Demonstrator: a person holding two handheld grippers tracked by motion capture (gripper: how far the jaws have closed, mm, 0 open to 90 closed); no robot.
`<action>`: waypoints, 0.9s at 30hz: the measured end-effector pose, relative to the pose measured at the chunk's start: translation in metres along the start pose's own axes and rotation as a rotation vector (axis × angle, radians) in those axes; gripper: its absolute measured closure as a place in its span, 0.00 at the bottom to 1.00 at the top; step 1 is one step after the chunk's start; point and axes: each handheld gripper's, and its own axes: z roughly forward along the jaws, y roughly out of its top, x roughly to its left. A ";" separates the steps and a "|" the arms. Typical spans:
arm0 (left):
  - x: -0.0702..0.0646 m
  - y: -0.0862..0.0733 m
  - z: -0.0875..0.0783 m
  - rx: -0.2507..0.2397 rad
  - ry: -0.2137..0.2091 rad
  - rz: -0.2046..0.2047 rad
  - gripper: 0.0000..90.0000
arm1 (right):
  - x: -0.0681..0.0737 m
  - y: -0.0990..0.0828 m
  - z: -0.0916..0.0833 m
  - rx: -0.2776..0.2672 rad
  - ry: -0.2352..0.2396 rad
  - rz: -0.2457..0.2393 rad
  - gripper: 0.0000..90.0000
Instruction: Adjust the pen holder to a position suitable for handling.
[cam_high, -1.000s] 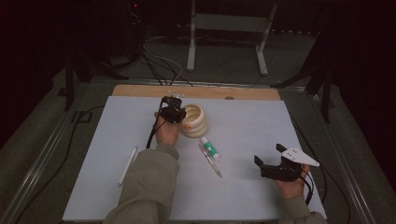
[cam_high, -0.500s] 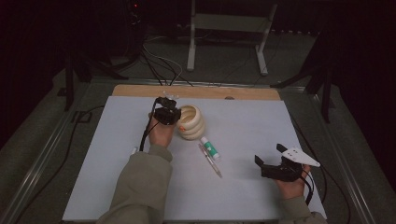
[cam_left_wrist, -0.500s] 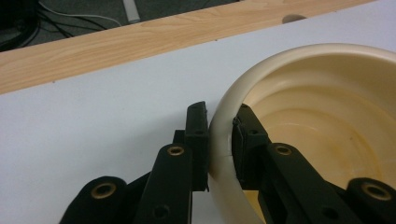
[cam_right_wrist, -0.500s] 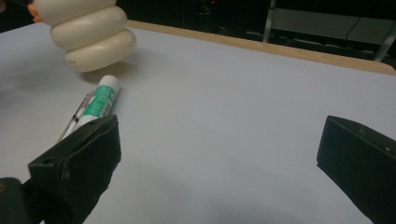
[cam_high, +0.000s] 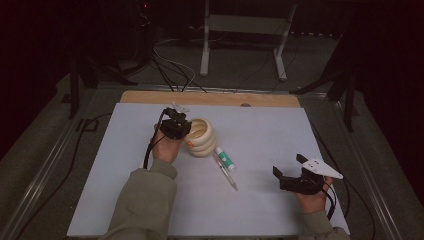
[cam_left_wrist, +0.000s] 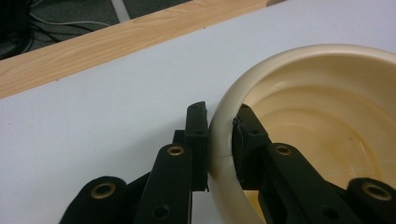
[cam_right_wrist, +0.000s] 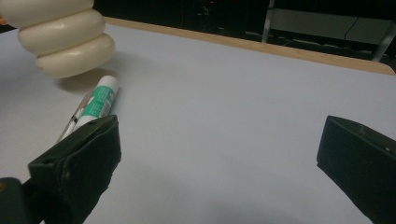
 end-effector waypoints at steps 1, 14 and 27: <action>-0.001 -0.002 -0.003 0.001 -0.003 0.012 0.88 | 0.000 0.000 0.000 0.000 -0.001 0.000 0.00; -0.008 -0.012 -0.016 0.019 0.008 0.090 0.88 | 0.000 0.000 0.001 0.002 0.000 0.002 0.00; -0.008 -0.019 -0.013 0.059 0.023 0.127 0.86 | 0.000 0.000 0.001 0.003 -0.001 0.002 0.00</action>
